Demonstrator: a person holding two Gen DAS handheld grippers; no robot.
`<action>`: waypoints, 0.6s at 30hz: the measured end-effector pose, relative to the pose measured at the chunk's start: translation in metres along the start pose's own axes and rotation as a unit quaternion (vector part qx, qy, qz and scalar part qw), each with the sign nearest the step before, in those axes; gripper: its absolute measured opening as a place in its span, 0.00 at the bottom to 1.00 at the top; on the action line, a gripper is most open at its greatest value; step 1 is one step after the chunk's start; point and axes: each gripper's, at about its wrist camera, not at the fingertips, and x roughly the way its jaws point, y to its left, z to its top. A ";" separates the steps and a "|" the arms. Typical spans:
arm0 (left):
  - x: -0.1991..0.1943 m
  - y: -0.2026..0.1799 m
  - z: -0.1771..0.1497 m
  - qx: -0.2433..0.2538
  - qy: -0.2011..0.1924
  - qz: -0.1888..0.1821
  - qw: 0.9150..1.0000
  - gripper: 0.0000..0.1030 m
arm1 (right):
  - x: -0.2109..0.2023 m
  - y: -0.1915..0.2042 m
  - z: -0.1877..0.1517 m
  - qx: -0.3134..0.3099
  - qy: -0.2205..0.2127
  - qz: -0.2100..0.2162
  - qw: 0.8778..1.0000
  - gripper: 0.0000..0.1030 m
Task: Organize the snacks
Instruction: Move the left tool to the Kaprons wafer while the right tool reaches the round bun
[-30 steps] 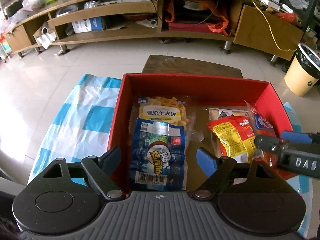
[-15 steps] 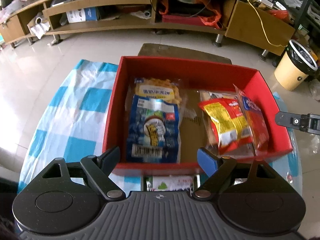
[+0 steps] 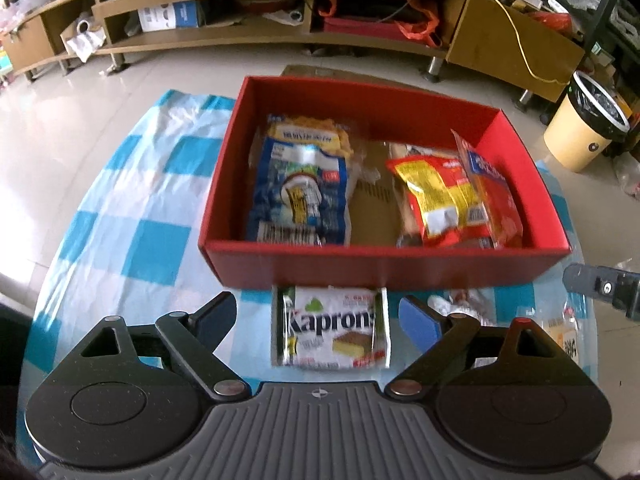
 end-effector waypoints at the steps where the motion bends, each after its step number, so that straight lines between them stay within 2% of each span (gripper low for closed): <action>1: 0.000 0.000 -0.002 -0.001 0.002 0.000 1.000 0.89 | 0.000 0.000 -0.003 0.000 0.004 0.000 1.000 0.60; 9: 0.007 0.001 -0.011 -0.005 0.016 0.005 1.000 0.89 | 0.005 0.005 -0.023 -0.009 0.030 -0.003 0.999 0.60; 15: 0.018 0.003 -0.010 -0.012 0.026 0.012 1.000 0.89 | 0.009 0.007 -0.026 -0.012 0.037 -0.002 0.999 0.60; 18: 0.024 0.004 -0.008 -0.022 0.035 0.005 0.999 0.89 | 0.010 0.006 -0.024 -0.011 0.038 -0.001 0.999 0.61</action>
